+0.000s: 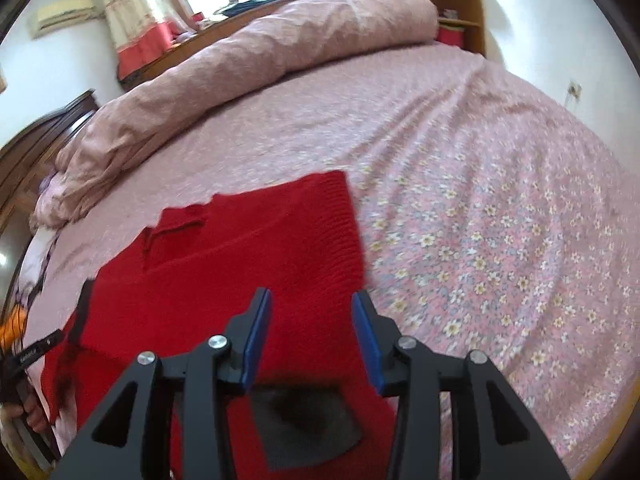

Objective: Fold small clothes
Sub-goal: 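Lift the sleeve and carry it across the cardigan body with the left gripper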

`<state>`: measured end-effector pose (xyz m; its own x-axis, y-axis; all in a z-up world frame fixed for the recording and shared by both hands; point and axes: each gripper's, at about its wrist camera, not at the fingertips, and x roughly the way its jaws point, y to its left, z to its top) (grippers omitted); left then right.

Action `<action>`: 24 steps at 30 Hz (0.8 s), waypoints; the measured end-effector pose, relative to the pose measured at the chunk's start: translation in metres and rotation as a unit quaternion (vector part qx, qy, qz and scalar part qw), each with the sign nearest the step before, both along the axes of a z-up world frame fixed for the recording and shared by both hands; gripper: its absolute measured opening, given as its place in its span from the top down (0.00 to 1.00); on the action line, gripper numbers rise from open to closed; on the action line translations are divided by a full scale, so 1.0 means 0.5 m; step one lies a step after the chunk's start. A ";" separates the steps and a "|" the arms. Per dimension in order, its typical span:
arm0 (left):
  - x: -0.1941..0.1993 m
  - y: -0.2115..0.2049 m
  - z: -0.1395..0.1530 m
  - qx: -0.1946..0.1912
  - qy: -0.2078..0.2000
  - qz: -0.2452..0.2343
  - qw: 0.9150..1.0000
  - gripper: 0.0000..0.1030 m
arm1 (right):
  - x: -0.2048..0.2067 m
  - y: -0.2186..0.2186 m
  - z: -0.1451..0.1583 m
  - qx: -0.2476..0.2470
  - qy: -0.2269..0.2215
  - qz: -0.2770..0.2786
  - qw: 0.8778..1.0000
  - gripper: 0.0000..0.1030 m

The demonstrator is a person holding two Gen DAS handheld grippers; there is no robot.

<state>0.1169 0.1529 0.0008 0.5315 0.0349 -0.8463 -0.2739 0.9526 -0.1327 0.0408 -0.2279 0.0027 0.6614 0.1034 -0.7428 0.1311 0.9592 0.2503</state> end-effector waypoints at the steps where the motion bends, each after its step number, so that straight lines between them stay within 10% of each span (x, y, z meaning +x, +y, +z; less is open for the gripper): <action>1: -0.016 0.009 -0.002 -0.002 0.006 0.010 1.000 0.85 | -0.004 0.007 0.002 -0.004 0.001 0.007 1.000 0.57; 16: -0.191 0.127 -0.017 -0.076 0.034 0.144 0.986 0.85 | -0.049 0.113 -0.037 -0.037 0.047 0.071 0.996 0.48; 24: -0.249 0.195 -0.081 -0.165 0.044 0.233 0.957 0.79 | -0.073 0.133 -0.064 -0.047 0.067 0.081 0.993 0.45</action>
<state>-0.0074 0.2502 -0.0399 0.4494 -0.0268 -0.8929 -0.6832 0.6336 -0.3629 0.0043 -0.1615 -0.0292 0.5363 0.1266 -0.8345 -0.0003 0.9887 0.1498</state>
